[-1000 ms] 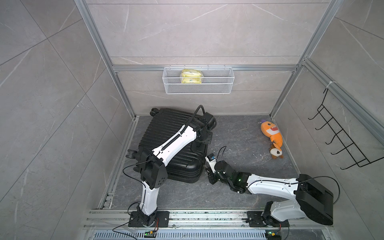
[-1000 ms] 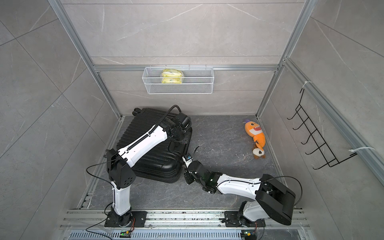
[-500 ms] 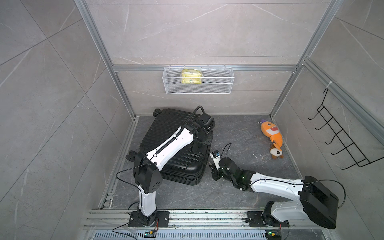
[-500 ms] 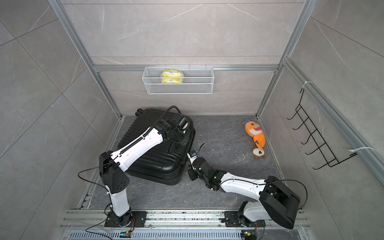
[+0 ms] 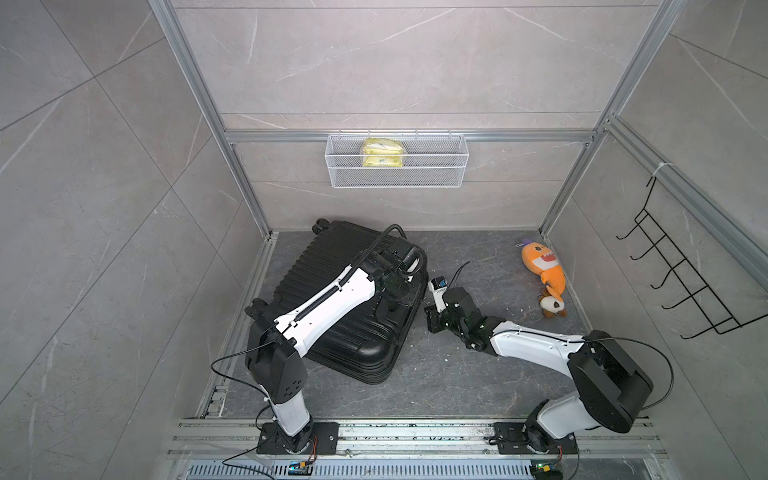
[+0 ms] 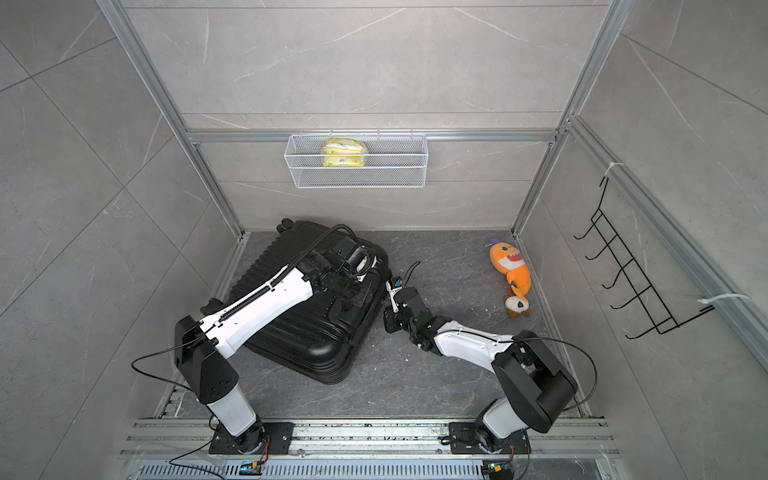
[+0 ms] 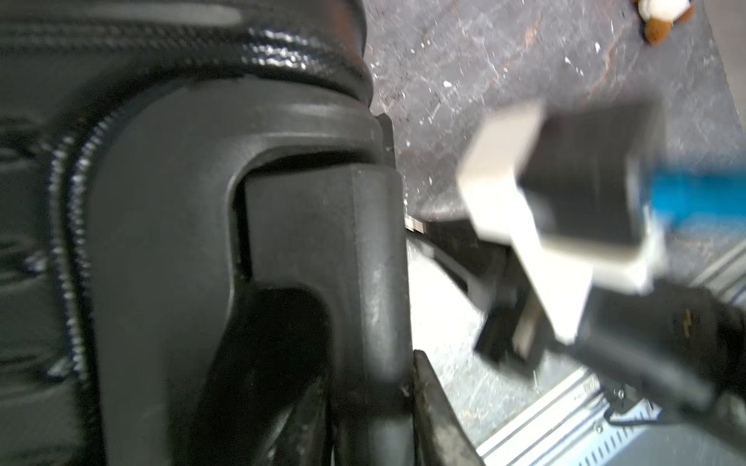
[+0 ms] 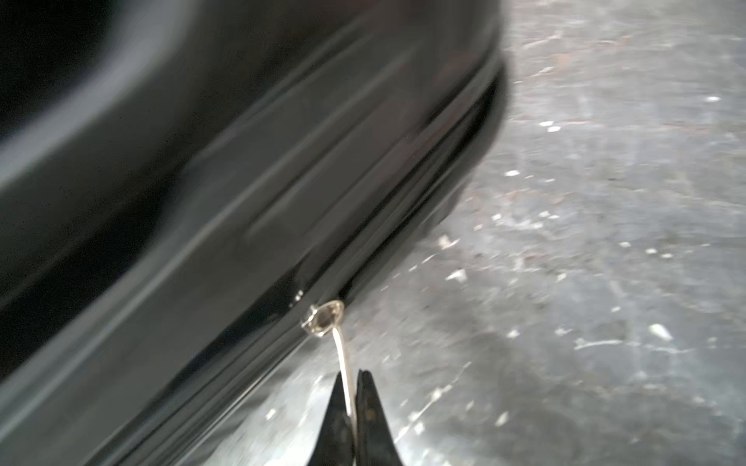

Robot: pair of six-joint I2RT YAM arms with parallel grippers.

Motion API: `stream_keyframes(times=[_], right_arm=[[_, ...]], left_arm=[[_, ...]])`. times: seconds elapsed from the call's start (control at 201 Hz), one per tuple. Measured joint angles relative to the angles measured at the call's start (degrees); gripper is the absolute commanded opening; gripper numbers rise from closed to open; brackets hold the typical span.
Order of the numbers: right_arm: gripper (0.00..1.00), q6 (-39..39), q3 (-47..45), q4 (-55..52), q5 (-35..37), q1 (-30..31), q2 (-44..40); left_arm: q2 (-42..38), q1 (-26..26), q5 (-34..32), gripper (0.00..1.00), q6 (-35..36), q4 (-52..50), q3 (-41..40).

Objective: Close the suitcase zippers
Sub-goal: Zip the zipper on the suitcase.

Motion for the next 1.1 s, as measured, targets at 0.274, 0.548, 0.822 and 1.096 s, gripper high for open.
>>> stream_keyframes(times=[0.274,0.548,0.822,1.096], right_arm=[[0.00,-0.1,5.5,-0.3,-3.0,-7.8,5.4],[0.00,-2.6,10.7,-3.0,-9.4,-12.8,9.5],[0.00,-4.0,15.6,-5.7,-18.7,-16.8,13.4],[0.00,-6.1,23.3,-16.3,-21.1,-18.4,15.6]], left_arm=[[-1.9,-0.3,2.1,0.00,3.3,-1.3,-1.7],[-2.0,-0.2,3.3,0.00,5.9,0.3,-2.4],[-3.2,0.0,4.9,0.00,6.4,2.8,-4.8],[-3.3,0.0,5.6,0.00,8.0,2.9,-5.1]])
